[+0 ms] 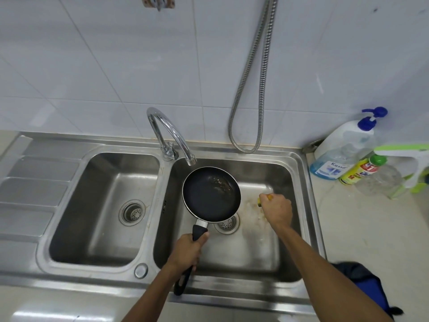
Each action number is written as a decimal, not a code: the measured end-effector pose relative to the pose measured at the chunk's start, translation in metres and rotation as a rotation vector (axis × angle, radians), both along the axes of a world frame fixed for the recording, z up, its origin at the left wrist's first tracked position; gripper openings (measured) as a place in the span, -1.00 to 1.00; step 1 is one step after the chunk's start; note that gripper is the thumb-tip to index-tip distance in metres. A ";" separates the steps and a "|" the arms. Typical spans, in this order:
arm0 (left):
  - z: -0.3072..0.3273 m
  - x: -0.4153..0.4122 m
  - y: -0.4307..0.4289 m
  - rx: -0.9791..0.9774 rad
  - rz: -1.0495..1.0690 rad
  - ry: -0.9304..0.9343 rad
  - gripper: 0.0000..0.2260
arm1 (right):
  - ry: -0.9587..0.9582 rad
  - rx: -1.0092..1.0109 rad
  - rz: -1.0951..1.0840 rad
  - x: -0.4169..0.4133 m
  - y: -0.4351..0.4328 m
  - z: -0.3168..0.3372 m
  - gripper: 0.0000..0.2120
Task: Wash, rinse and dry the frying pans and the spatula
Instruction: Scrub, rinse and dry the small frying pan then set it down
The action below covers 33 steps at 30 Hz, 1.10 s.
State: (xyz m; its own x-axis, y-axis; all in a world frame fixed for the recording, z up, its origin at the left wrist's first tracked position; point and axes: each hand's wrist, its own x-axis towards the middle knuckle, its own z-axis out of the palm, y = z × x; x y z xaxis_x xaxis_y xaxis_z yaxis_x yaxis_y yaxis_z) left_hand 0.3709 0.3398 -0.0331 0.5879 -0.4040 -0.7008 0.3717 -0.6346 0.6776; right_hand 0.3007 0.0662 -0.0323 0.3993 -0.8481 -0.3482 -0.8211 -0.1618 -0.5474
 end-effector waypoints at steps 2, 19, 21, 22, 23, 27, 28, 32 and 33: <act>0.000 -0.001 0.001 -0.012 0.007 0.009 -0.62 | -0.002 -0.009 0.003 -0.001 0.001 -0.002 -0.65; 0.007 -0.019 -0.005 -0.079 0.038 0.067 -0.59 | -0.219 0.725 -0.164 -0.019 0.013 0.005 -0.41; 0.010 -0.023 -0.006 -0.089 0.030 0.067 -0.58 | -0.311 0.951 -0.298 -0.024 0.017 0.014 -0.33; 0.011 -0.024 -0.007 -0.096 0.028 0.068 -0.58 | -0.364 1.035 -0.325 -0.027 0.018 0.017 -0.28; 0.013 -0.026 -0.008 -0.104 0.029 0.075 -0.57 | -0.411 1.101 -0.338 -0.030 0.018 0.019 -0.25; 0.014 -0.033 -0.013 -0.113 0.049 0.106 -0.59 | -0.482 1.118 -0.336 -0.045 0.020 0.028 -0.44; 0.014 -0.034 -0.014 -0.114 0.051 0.107 -0.59 | -0.468 1.066 -0.328 -0.048 0.019 0.029 -0.49; 0.011 -0.037 -0.025 -0.126 0.060 0.114 -0.57 | -0.246 0.414 -0.072 -0.066 -0.003 0.034 -0.57; 0.010 -0.039 -0.028 -0.122 0.065 0.116 -0.56 | -0.127 0.179 0.022 -0.074 -0.012 0.033 -0.53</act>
State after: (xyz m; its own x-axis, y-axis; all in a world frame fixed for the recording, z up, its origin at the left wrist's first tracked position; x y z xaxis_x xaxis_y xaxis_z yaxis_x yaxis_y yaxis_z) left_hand 0.3319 0.3119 -0.0232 0.5340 -0.4539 -0.7134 0.4891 -0.5224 0.6985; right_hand 0.2268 0.0537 0.0009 0.4671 -0.7679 -0.4384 -0.7409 -0.0694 -0.6680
